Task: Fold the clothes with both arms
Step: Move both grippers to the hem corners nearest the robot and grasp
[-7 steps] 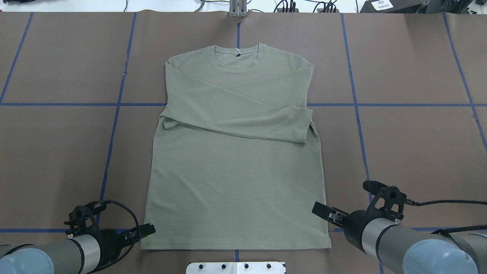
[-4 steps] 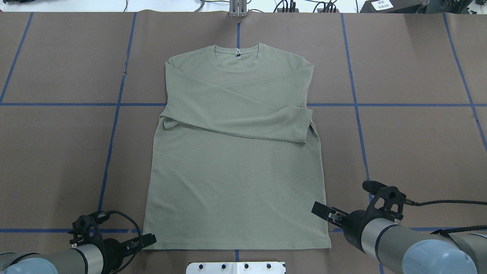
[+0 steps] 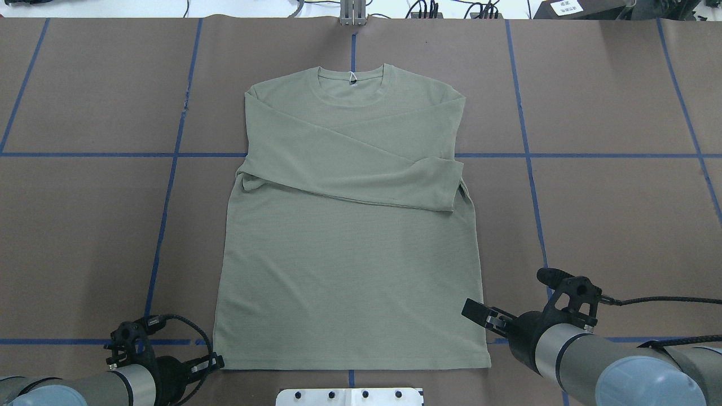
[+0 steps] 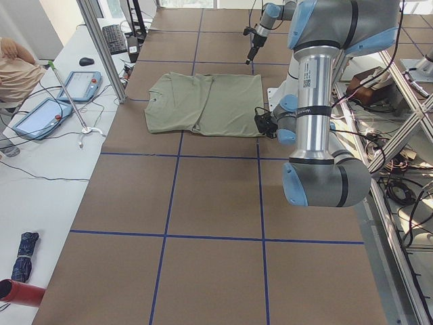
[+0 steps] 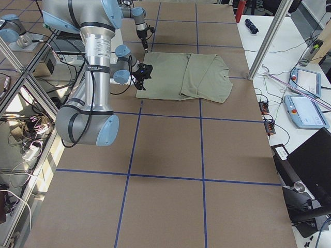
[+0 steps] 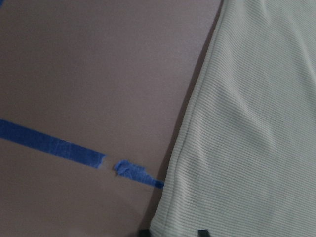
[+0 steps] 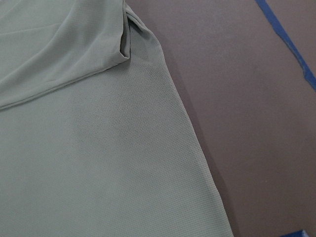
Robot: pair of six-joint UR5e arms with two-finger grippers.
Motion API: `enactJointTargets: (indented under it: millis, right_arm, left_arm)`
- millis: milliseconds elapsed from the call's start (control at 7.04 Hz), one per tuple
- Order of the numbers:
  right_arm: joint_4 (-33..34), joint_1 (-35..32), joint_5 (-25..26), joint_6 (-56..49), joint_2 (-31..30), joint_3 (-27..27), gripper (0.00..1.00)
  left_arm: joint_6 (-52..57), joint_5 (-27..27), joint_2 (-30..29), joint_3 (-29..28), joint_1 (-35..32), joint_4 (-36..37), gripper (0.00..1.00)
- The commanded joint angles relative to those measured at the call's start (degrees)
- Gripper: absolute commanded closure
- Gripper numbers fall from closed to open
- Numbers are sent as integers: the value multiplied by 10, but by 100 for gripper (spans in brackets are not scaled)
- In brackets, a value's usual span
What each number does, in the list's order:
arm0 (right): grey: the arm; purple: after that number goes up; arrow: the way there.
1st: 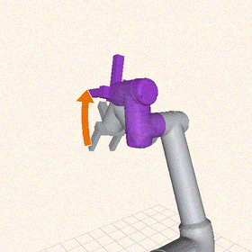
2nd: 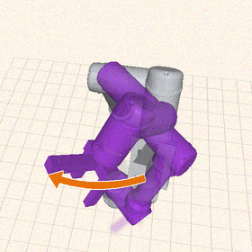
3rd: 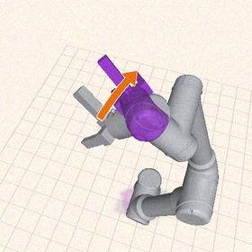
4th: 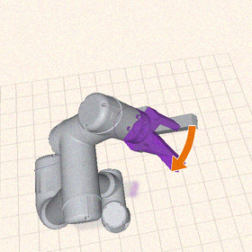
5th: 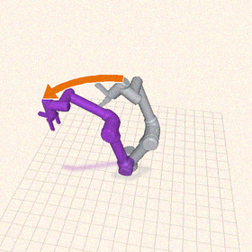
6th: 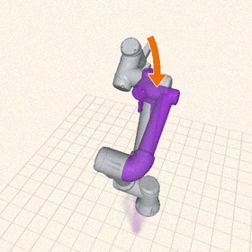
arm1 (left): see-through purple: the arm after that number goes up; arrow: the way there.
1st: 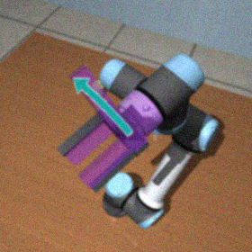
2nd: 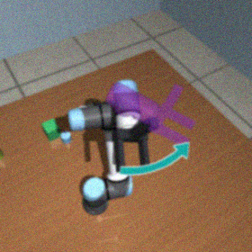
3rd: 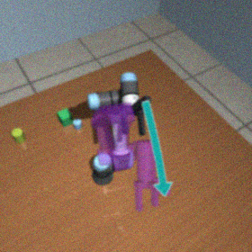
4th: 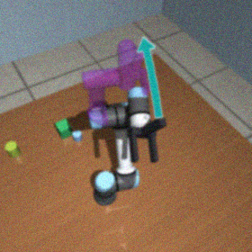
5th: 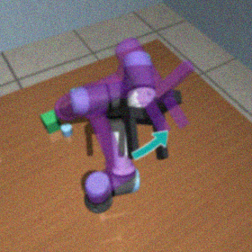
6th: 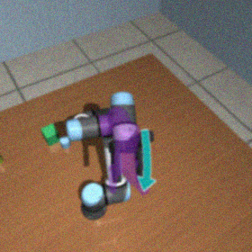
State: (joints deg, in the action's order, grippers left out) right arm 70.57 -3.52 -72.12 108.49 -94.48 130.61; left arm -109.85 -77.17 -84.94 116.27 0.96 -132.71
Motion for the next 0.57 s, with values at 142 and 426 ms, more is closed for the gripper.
enactJointTargets:
  millis: [142,426]
  right_arm:
    - [17,18,5,13,3,-2,5]
    - [59,56,6,137,3,-8,26]
  left_arm:
    - [1,-1,-1,12,-2,0,100]
    - [1,-4,-2,34,-5,0,100]
